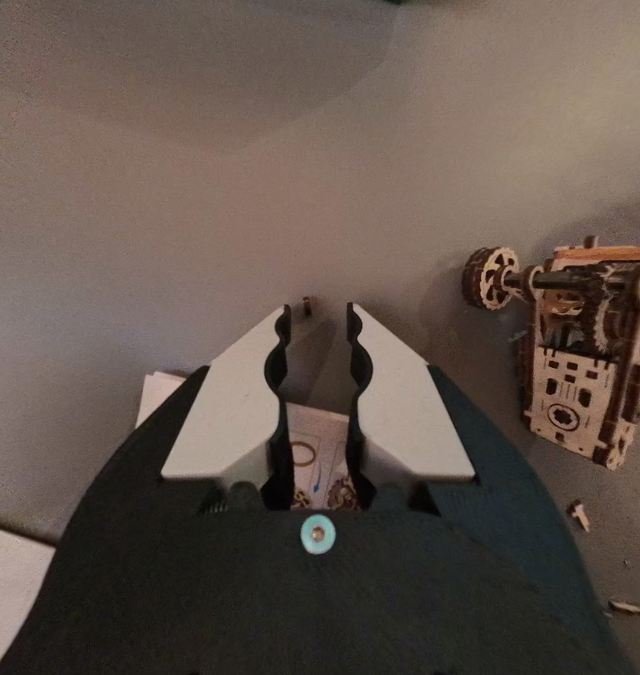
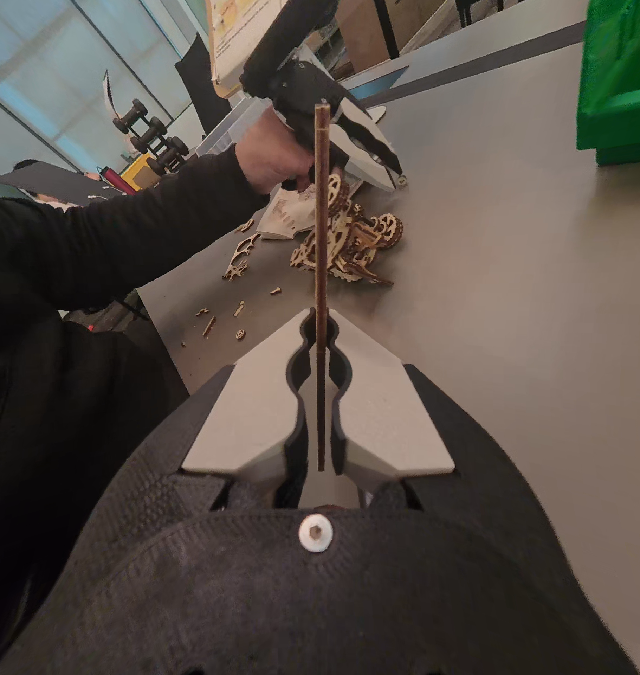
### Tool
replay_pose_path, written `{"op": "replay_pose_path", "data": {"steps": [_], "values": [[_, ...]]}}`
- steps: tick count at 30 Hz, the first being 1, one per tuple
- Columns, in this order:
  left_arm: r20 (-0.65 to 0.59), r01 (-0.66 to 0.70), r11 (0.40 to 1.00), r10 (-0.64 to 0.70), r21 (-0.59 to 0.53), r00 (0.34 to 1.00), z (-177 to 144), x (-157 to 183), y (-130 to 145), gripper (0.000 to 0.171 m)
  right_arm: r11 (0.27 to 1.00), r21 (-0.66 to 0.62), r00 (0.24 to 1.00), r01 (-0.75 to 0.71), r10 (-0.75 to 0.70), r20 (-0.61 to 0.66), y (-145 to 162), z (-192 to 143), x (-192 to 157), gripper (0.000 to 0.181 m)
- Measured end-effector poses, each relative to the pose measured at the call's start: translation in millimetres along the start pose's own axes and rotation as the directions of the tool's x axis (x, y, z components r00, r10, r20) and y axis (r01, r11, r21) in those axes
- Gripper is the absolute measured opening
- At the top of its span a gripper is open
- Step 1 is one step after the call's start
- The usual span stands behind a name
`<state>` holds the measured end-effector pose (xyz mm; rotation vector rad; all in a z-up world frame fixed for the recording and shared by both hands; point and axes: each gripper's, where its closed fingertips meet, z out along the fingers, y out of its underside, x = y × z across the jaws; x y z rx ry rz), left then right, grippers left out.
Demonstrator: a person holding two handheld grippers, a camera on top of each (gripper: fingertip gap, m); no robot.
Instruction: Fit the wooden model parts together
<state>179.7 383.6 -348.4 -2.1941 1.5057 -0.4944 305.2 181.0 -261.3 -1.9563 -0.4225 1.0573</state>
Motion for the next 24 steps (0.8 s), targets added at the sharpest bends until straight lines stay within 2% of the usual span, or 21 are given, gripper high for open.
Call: {"op": "replay_pose_path", "data": {"steps": [2, 4, 9, 11, 13, 15, 17, 19, 24], "values": [[-0.001, -0.009, 1.000, 0.009, 0.008, 1.000, 6, 3, -1, 0.017, 1.000, 0.002, 1.000, -0.022, 0.022, -0.008, 2, -2, 8, 0.000], [0.001, -0.023, 0.999, 0.023, 0.025, 1.000, 9, 2, -5, 0.000, 0.998, -0.016, 0.998, -0.054, 0.054, -0.017, 6, -3, 17, 0.000], [-0.020, -0.010, 0.999, 0.011, 0.052, 1.000, 12, 1, -13, 0.001, 0.979, -0.092, 0.984, -0.179, 0.176, -0.038, 21, 5, 41, 0.004], [-0.065, 0.025, 0.995, -0.019, 0.095, 0.998, 7, 4, -13, 0.001, 0.969, -0.119, 0.976, -0.214, 0.208, -0.061, 27, 9, 52, 0.008], [-0.136, 0.080, 0.986, -0.060, 0.147, 0.989, -1, 11, -14, 0.001, 0.964, -0.159, 0.975, -0.212, 0.198, -0.099, 34, 13, 60, 0.023], [-0.246, 0.156, 0.958, -0.095, 0.240, 0.965, -19, 25, -21, 0.001, 0.969, -0.180, 0.975, -0.169, 0.138, -0.173, 35, 13, 69, 0.043], [-0.345, 0.204, 0.927, -0.089, 0.316, 0.935, -35, 36, -26, 0.001, 0.971, -0.199, 0.963, -0.132, 0.078, -0.257, 34, 8, 79, 0.055], [-0.418, 0.266, 0.901, -0.107, 0.343, 0.902, -49, 44, -26, 0.001, 0.976, -0.211, 0.936, -0.058, -0.020, -0.351, 27, 1, 87, 0.064], [-0.587, 0.377, 0.845, -0.095, 0.380, 0.804, -83, 72, -30, 0.000, 0.951, -0.310, 0.901, 0.009, -0.142, -0.409, 22, -5, 85, 0.081]]}}
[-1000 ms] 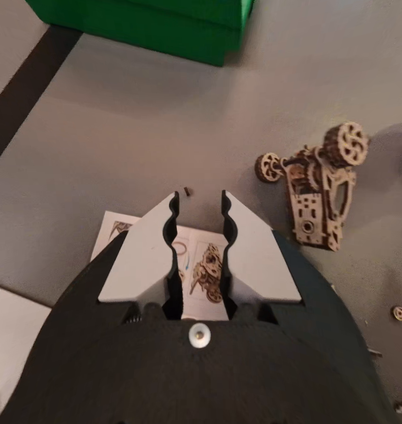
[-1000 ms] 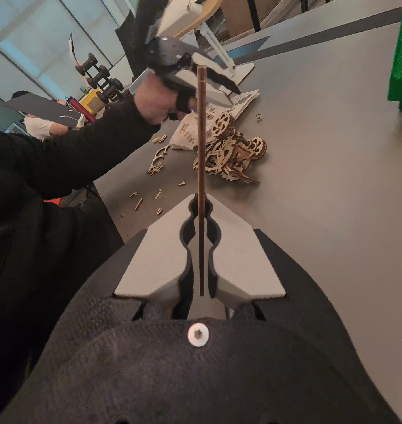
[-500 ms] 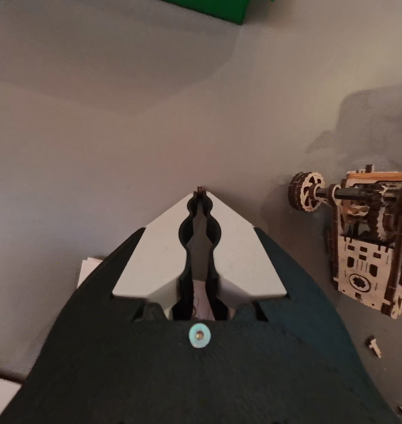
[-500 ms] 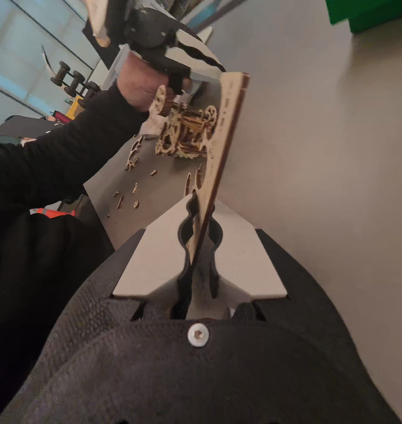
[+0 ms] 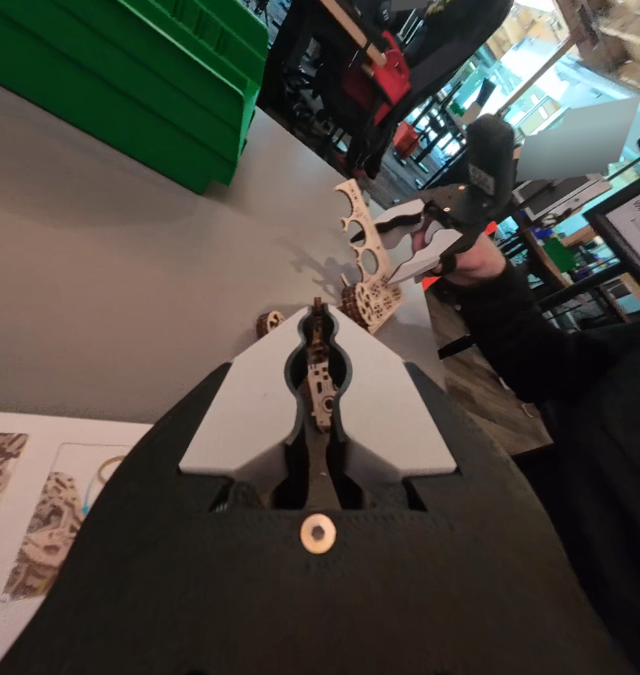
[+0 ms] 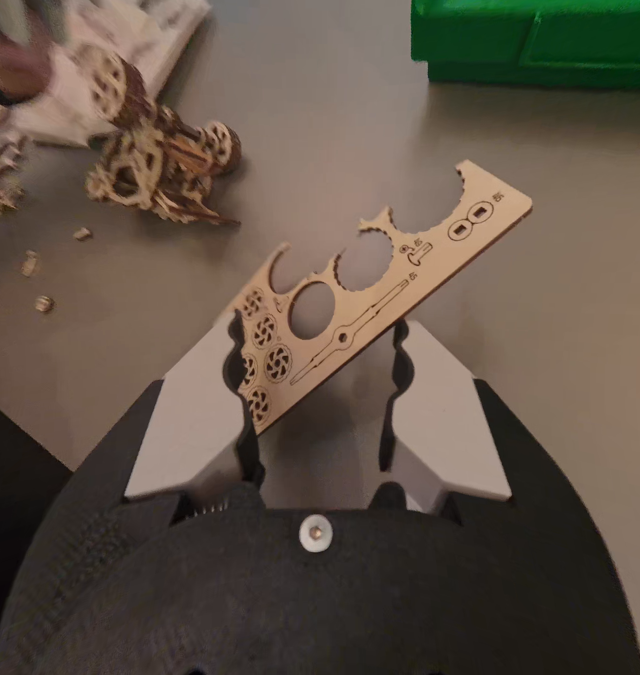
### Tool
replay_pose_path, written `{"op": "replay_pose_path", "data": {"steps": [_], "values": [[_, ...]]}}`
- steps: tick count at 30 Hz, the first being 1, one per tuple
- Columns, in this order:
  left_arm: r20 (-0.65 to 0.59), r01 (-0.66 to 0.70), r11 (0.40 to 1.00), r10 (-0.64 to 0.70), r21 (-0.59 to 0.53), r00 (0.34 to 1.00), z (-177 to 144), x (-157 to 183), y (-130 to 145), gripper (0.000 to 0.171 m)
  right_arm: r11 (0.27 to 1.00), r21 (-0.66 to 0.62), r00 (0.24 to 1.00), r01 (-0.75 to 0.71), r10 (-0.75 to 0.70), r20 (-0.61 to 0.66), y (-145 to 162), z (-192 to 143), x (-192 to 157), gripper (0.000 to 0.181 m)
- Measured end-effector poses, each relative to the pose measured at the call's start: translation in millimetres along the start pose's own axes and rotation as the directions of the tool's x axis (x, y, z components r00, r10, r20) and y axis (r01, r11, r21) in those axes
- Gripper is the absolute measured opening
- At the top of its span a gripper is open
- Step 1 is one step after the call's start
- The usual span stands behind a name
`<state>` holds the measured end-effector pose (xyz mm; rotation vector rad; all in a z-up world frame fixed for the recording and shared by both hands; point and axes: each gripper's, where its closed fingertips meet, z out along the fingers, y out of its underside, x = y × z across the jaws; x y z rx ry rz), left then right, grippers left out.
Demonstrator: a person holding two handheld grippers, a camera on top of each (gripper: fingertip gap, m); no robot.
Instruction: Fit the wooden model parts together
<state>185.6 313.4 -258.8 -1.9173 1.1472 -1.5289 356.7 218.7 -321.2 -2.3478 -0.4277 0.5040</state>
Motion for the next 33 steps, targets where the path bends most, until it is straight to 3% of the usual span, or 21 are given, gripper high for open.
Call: {"op": "replay_pose_path", "data": {"steps": [2, 5, 8, 10, 11, 15, 22, 25, 31, 33], "values": [[-0.039, 0.022, 1.000, -0.022, 0.006, 0.999, -1, 14, 0, 0.000, 0.993, -0.109, 0.997, 0.039, -0.045, -0.057, 13, 2, 6, 0.099], [-0.074, 0.033, 0.999, -0.034, -0.019, 0.997, -1, 34, 5, 0.000, 0.980, -0.178, 0.982, 0.094, -0.121, -0.148, 20, -3, 18, 0.105], [-0.126, 0.067, 0.998, -0.067, -0.011, 0.990, 2, 54, 3, 0.001, 0.975, -0.025, 0.968, 0.219, -0.220, -0.123, -14, -21, -8, 0.050], [-0.172, 0.083, 0.996, -0.087, -0.030, 0.981, 10, 70, 6, 0.001, 0.902, 0.159, 0.916, 0.401, -0.395, -0.073, -50, -26, -60, 0.020], [-0.190, 0.093, 0.995, -0.099, -0.039, 0.977, 15, 78, 8, 0.000, 0.851, 0.219, 0.878, 0.478, -0.473, -0.076, -64, -26, -84, 0.013], [-0.273, 0.101, 0.991, -0.122, -0.091, 0.954, 31, 106, 15, 0.000, 0.693, 0.311, 0.743, 0.651, -0.666, -0.072, -90, -7, -147, 0.012], [-0.308, 0.138, 0.984, -0.166, -0.112, 0.937, 30, 113, 17, 0.000, 0.519, 0.284, 0.576, 0.806, -0.799, -0.176, -98, -4, -161, 0.008], [-0.331, 0.147, 0.982, -0.179, -0.121, 0.926, 32, 118, 17, 0.000, 0.491, 0.240, 0.536, 0.838, -0.824, -0.184, -96, 1, -158, 0.009], [-0.343, 0.134, 0.988, -0.153, -0.078, 0.927, 31, 117, 9, 0.001, 0.542, 0.286, 0.596, 0.790, -0.787, -0.156, -101, 0, -157, 0.007], [-0.295, 0.125, 0.991, -0.131, -0.041, 0.946, 25, 105, 4, 0.016, 0.576, 0.295, 0.633, 0.762, -0.759, -0.153, -106, 1, -150, 0.007]]}}
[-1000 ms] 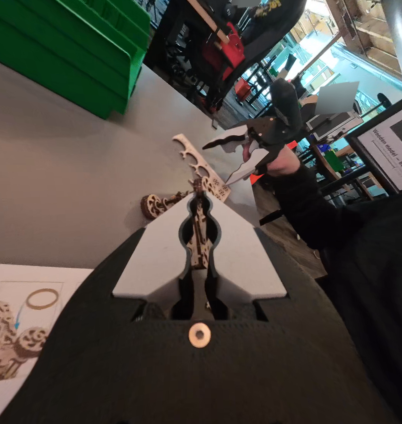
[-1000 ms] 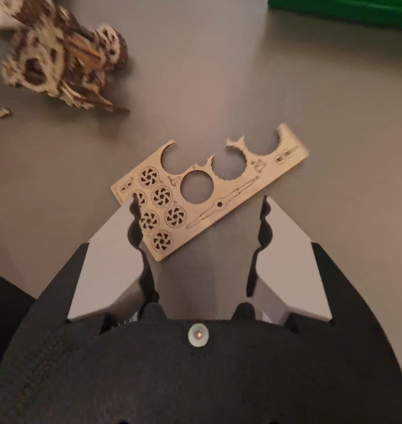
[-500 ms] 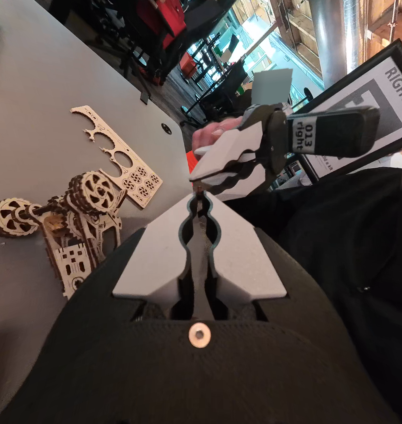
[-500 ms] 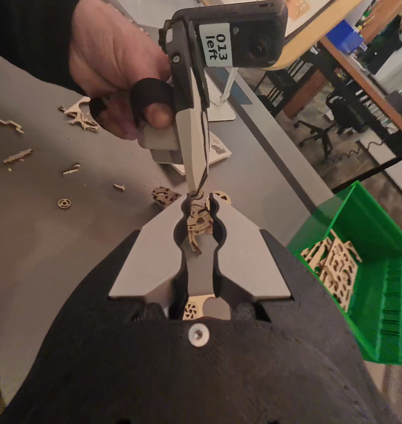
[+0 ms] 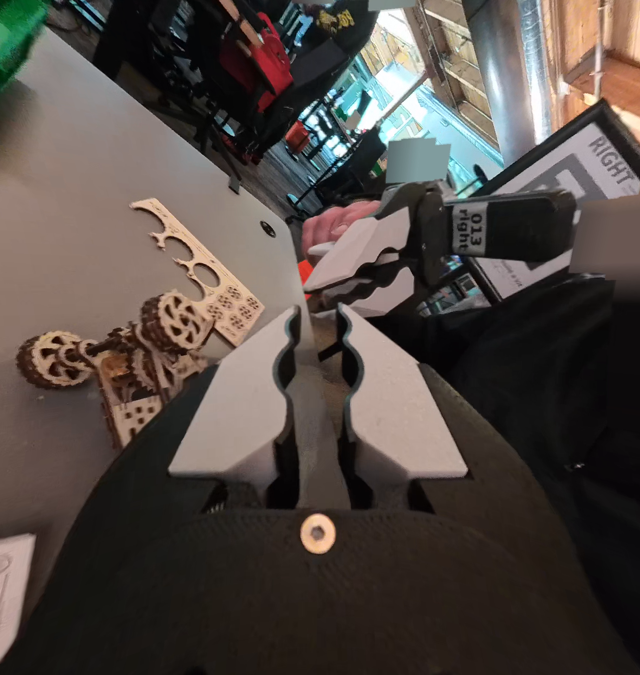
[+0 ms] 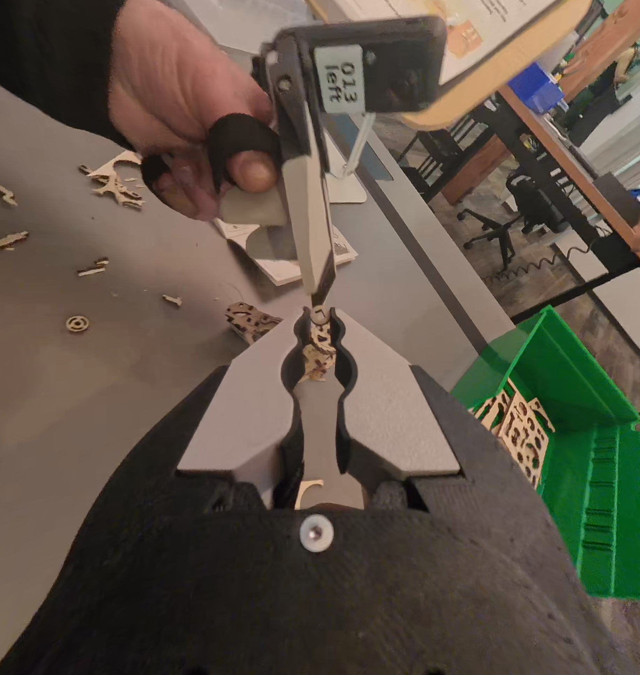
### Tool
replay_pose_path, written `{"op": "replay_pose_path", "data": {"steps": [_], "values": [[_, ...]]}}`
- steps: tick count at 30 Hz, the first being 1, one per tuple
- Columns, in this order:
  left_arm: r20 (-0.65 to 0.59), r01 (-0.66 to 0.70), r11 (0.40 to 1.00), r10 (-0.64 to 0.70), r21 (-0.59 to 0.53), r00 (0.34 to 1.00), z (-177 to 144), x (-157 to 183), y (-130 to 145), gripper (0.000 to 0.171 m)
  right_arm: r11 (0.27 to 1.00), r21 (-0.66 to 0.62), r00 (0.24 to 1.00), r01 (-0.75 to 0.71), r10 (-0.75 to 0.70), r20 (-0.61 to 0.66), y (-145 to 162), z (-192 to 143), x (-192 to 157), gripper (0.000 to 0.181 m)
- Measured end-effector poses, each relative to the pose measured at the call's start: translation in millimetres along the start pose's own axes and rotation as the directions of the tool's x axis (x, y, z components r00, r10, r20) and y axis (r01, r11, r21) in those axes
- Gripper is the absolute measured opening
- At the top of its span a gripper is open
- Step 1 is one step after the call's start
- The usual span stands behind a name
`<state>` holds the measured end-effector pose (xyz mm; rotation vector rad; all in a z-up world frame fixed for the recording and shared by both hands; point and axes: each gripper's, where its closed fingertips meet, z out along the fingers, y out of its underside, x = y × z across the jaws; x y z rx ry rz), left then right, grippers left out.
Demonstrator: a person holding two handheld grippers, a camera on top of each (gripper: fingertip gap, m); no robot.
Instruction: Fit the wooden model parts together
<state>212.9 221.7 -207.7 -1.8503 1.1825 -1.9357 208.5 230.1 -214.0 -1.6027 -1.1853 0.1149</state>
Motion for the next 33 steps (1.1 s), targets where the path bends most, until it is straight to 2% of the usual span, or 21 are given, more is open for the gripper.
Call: {"op": "replay_pose_path", "data": {"steps": [1, 3, 5, 12, 19, 33], "values": [[0.046, -0.020, 1.000, 0.019, 0.017, 0.999, -6, -8, -4, 0.021, 1.000, 0.002, 1.000, -0.021, 0.021, -0.005, 3, 2, 4, 0.007], [0.122, -0.051, 0.997, 0.043, 0.065, 0.992, -20, -24, -12, 0.014, 0.998, -0.010, 0.998, -0.061, 0.061, 0.002, 11, 9, 9, 0.007], [0.205, -0.062, 0.996, 0.048, 0.060, 0.978, -27, -44, -12, 0.018, 0.996, -0.010, 0.995, -0.094, 0.094, 0.022, 16, 17, 10, 0.007], [0.294, -0.107, 0.994, 0.097, 0.017, 0.951, -24, -68, -7, 0.029, 0.988, -0.027, 0.986, -0.153, 0.154, 0.059, 31, 42, 9, 0.007], [0.302, -0.107, 0.994, 0.108, -0.019, 0.947, -18, -76, -5, 0.032, 0.980, -0.019, 0.977, -0.198, 0.199, 0.078, 40, 51, 10, 0.007], [0.262, -0.080, 0.995, 0.091, -0.052, 0.961, -12, -79, -1, 0.019, 0.975, 0.002, 0.969, -0.223, 0.221, 0.110, 40, 50, 9, 0.008]]}}
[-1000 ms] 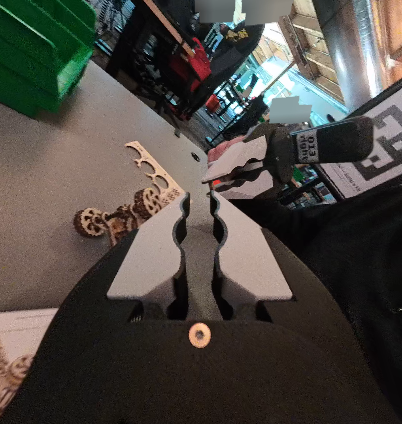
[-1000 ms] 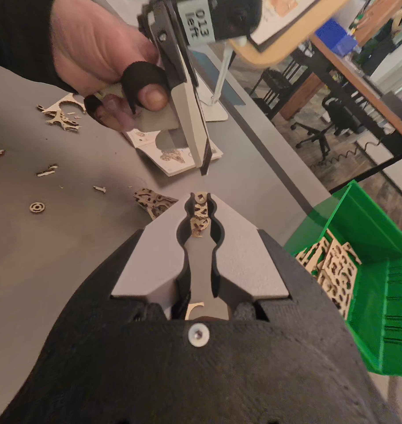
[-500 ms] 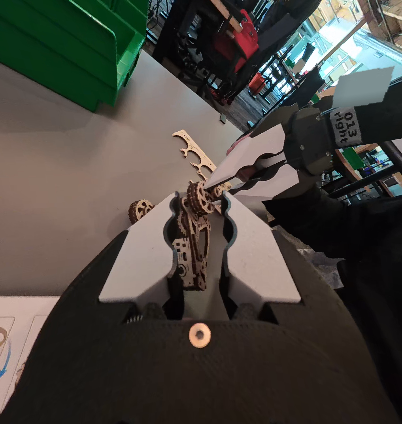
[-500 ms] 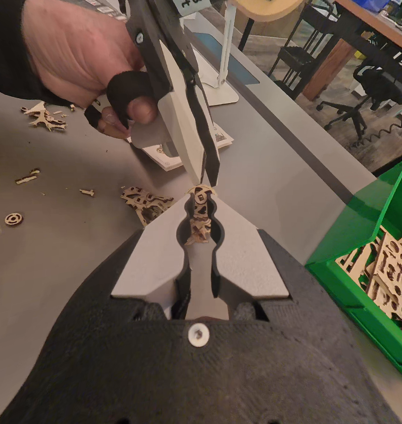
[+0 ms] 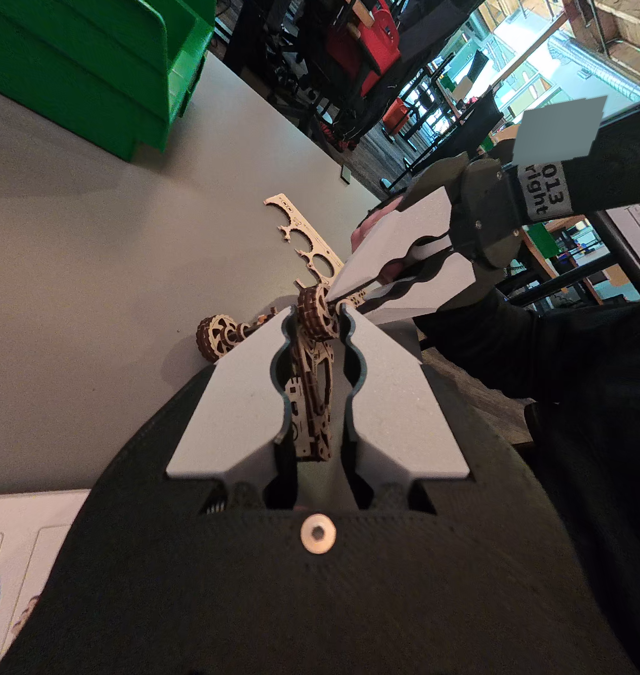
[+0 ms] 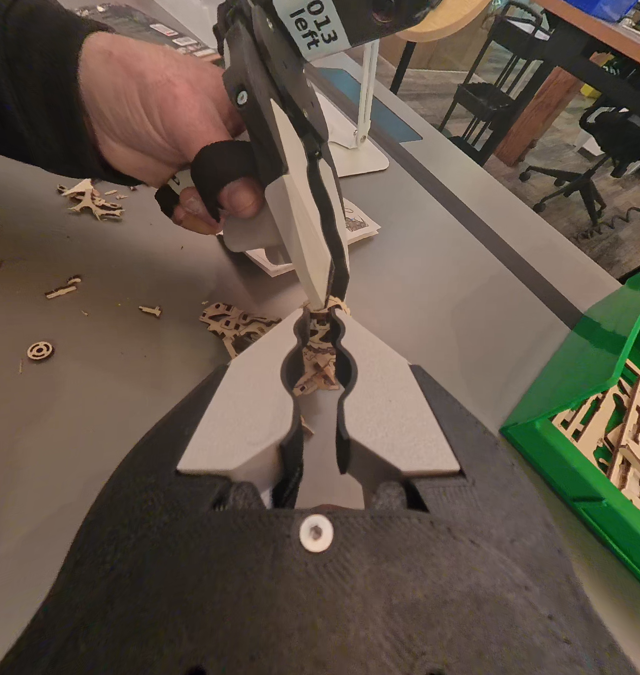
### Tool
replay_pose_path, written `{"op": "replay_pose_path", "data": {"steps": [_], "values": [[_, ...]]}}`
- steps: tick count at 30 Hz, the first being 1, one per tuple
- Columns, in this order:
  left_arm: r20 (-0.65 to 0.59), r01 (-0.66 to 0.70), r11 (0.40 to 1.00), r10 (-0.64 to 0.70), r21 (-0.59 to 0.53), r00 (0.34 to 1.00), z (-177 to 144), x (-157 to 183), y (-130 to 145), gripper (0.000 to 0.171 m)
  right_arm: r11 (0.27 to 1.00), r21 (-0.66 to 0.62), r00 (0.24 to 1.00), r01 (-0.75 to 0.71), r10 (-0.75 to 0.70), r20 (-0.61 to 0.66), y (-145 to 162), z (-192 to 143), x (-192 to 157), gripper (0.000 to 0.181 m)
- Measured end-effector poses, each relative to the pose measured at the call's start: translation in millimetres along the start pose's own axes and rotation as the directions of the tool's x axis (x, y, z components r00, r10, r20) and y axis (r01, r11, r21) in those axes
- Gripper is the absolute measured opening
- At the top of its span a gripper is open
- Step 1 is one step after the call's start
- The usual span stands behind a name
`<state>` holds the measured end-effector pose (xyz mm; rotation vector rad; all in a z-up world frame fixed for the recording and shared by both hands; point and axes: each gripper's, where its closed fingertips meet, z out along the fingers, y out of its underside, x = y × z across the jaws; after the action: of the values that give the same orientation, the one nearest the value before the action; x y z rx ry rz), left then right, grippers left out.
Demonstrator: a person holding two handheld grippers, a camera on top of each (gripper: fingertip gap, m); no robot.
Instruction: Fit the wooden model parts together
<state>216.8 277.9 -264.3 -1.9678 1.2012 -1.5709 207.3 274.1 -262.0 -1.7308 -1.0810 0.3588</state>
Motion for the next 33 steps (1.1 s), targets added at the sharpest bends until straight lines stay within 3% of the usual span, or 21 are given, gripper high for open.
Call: {"op": "replay_pose_path", "data": {"steps": [12, 23, 33], "values": [[0.047, -0.045, 0.999, 0.046, -0.018, 0.998, 4.1, -2.3, 0.8, 0.016, 0.999, -0.052, 0.994, 0.011, -0.006, 0.110, 1.1, -0.9, 1.9, 0.008], [0.069, -0.043, 0.999, 0.042, 0.002, 0.997, 7.5, -3.0, 0.3, 0.014, 0.997, -0.076, 0.996, -0.004, 0.011, 0.089, 4.9, -4.8, 5.7, 0.008], [-0.046, 0.074, 0.994, -0.071, 0.078, 0.996, 1.3, -0.7, 0.2, 0.017, 0.993, -0.079, 0.991, -0.085, 0.092, 0.094, 1.8, -0.4, 4.6, 0.008]]}}
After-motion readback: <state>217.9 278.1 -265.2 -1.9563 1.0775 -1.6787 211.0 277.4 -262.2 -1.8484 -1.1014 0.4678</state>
